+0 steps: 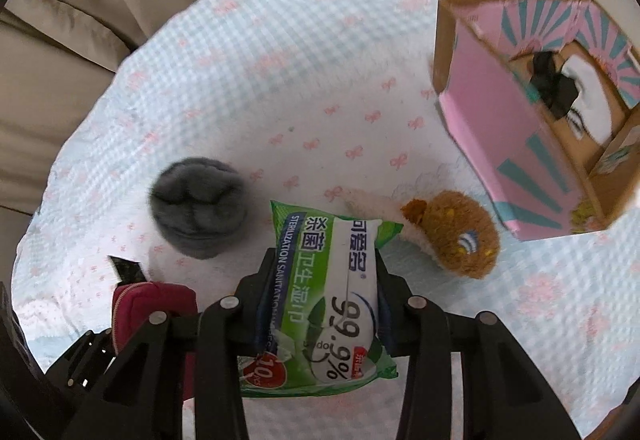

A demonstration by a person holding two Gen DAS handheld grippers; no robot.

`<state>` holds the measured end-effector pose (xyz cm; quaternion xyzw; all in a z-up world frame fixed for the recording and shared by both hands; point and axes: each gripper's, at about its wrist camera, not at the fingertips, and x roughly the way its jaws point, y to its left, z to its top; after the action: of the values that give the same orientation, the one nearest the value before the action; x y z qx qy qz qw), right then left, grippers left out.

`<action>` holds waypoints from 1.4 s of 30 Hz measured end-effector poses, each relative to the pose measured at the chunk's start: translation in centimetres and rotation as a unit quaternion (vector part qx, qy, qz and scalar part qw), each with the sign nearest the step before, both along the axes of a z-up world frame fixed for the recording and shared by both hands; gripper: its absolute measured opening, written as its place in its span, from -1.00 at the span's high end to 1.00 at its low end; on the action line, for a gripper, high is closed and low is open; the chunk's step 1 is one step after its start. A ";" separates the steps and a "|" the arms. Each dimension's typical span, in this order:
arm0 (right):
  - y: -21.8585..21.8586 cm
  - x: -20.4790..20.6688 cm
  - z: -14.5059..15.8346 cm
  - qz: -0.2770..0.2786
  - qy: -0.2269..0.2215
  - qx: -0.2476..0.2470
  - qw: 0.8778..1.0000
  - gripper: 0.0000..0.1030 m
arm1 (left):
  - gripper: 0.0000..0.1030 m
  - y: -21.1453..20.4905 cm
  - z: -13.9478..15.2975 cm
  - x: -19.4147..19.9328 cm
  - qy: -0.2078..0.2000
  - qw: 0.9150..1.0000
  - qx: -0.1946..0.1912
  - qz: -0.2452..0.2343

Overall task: Organize soft objects
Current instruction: 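Grasp the pink pouch with the left tool while the right tool grasps the green wipe pack, then carry pouch and wipe pack into the box and open both tools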

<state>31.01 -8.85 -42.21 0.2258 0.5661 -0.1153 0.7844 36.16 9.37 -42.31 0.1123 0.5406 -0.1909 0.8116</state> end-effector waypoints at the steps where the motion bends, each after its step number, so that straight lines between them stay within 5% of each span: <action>1: 0.1 -0.1 0.8 0.001 -0.004 0.000 1.000 0.26 | 0.49 0.1 1.0 -0.2 -0.004 1.000 -0.004 0.003; 14: -0.3 -3.6 15.3 0.042 -0.085 -0.027 0.995 0.26 | 0.49 0.0 16.3 -3.8 -0.068 0.995 -0.059 0.046; 25: -6.4 -8.1 25.7 0.090 -0.175 -0.038 0.980 0.26 | 0.49 -7.8 26.7 -9.0 -0.125 0.986 -0.088 0.071; 33: -15.7 -10.2 28.7 0.165 -0.199 -0.050 0.965 0.26 | 0.49 -17.9 28.9 -11.8 -0.121 0.979 -0.116 0.113; 42: -26.4 -8.9 26.1 0.190 -0.178 -0.079 0.962 0.26 | 0.49 -29.0 24.3 -9.3 -0.067 0.984 -0.120 0.112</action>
<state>22.12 -35.29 -16.14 0.0678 0.4390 0.0337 0.8953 26.87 -19.66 -17.99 -0.0344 0.4670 -0.1540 0.8701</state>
